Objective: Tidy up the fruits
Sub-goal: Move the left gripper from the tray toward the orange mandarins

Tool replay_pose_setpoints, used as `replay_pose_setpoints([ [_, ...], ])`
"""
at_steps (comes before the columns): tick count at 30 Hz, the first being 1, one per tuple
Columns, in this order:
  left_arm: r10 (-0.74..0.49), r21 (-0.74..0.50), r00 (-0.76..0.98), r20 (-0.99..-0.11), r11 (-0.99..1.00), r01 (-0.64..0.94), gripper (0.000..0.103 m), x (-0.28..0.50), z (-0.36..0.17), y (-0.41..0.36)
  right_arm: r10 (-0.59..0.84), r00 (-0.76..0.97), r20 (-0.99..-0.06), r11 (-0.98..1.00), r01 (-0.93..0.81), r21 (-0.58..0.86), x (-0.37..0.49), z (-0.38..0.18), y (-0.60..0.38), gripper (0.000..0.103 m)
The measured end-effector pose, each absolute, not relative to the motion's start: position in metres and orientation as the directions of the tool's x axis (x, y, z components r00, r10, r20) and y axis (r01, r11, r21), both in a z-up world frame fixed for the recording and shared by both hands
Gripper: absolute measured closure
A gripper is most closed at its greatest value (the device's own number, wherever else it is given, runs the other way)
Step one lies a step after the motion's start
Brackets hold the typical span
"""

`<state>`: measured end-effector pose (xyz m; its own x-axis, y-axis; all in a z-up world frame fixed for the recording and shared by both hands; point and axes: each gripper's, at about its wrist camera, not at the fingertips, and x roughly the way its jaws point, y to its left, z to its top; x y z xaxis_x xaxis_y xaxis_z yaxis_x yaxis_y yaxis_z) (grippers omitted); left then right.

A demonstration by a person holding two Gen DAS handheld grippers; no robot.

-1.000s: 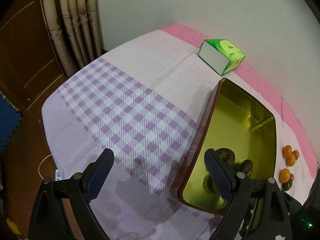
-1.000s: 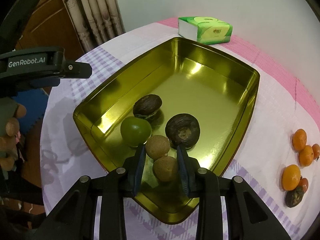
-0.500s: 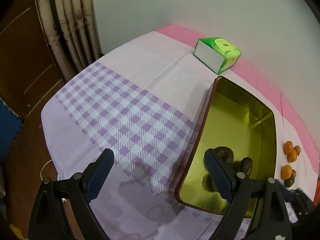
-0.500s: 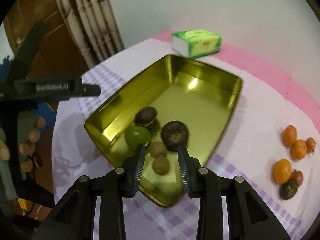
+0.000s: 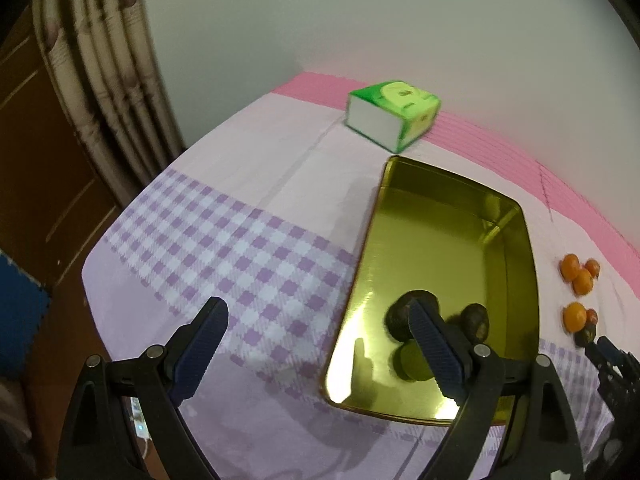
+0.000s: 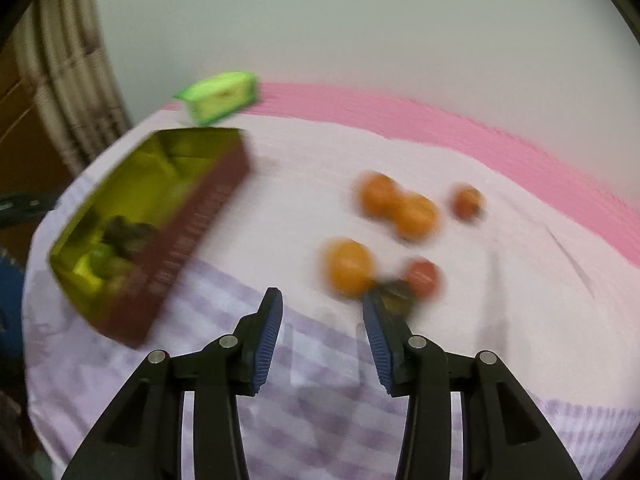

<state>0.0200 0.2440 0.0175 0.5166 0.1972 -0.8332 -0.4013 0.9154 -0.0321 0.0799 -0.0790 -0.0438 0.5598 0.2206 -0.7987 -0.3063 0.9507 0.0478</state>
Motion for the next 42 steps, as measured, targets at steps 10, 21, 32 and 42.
replay_pose_setpoints([
  [10,0.126,-0.001,0.542,-0.831,0.974,-0.228,0.013,0.039,0.029,0.178,0.083,0.584,-0.807,0.991,-0.133,0.006,0.091,-0.075,-0.162,0.033],
  [21,-0.103,-0.118,0.492,-0.865,0.993,0.002,0.014,0.103,0.025,0.06,0.069,0.576,-0.815,0.993,-0.114,0.003,0.106,-0.087,-0.174,0.0],
  [32,-0.202,-0.23,0.366,-0.908,0.973,-0.033,0.023,0.151,-0.002,0.004,0.068,0.58,-0.812,0.994,-0.112,0.003,0.107,-0.088,-0.174,0.0],
  [42,-0.254,-0.288,0.248,-0.935,0.951,-0.11,0.053,0.172,-0.029,-0.013,0.069,0.58,-0.811,0.994,-0.112,0.004,0.107,-0.088,-0.175,0.0],
])
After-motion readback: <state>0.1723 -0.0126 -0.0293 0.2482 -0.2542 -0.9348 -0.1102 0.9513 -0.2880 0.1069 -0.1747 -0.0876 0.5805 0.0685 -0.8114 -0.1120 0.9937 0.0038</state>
